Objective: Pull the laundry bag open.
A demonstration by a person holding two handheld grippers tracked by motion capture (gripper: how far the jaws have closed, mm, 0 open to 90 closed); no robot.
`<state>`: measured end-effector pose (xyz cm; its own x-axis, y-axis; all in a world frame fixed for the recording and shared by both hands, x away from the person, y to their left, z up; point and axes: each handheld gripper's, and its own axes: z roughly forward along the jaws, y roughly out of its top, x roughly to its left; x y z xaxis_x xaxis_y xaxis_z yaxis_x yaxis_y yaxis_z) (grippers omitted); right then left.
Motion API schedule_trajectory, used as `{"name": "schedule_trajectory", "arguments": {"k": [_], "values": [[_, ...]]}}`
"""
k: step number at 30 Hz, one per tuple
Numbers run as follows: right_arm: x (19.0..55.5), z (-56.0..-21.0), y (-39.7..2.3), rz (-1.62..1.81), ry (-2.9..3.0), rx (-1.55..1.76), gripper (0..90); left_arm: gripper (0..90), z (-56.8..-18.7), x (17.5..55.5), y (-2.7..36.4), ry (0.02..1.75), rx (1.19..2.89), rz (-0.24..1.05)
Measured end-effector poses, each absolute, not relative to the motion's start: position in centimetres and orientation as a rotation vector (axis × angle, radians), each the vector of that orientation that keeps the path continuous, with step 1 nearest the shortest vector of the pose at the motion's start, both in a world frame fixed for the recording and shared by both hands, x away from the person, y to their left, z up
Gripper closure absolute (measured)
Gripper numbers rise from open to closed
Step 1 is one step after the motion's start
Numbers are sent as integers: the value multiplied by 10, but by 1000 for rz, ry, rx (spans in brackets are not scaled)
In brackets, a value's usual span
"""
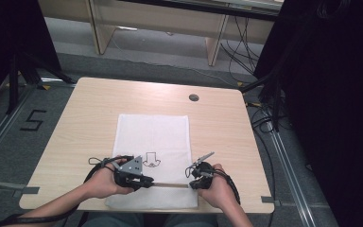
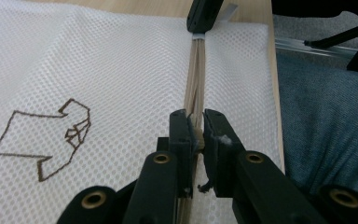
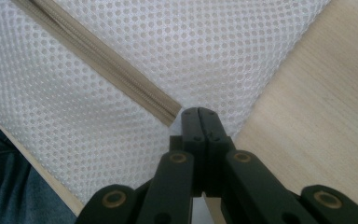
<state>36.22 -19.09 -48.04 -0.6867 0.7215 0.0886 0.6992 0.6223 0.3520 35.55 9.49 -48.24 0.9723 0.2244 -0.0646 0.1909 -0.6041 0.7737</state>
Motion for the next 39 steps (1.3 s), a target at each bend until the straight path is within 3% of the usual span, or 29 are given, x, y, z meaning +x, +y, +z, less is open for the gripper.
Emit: {"name": "schedule_trajectory", "arguments": {"k": [39], "values": [[364, -480, -190, 549, 2787, 1202, 900, 820, -478, 349, 151, 388, 2223, 94]]}}
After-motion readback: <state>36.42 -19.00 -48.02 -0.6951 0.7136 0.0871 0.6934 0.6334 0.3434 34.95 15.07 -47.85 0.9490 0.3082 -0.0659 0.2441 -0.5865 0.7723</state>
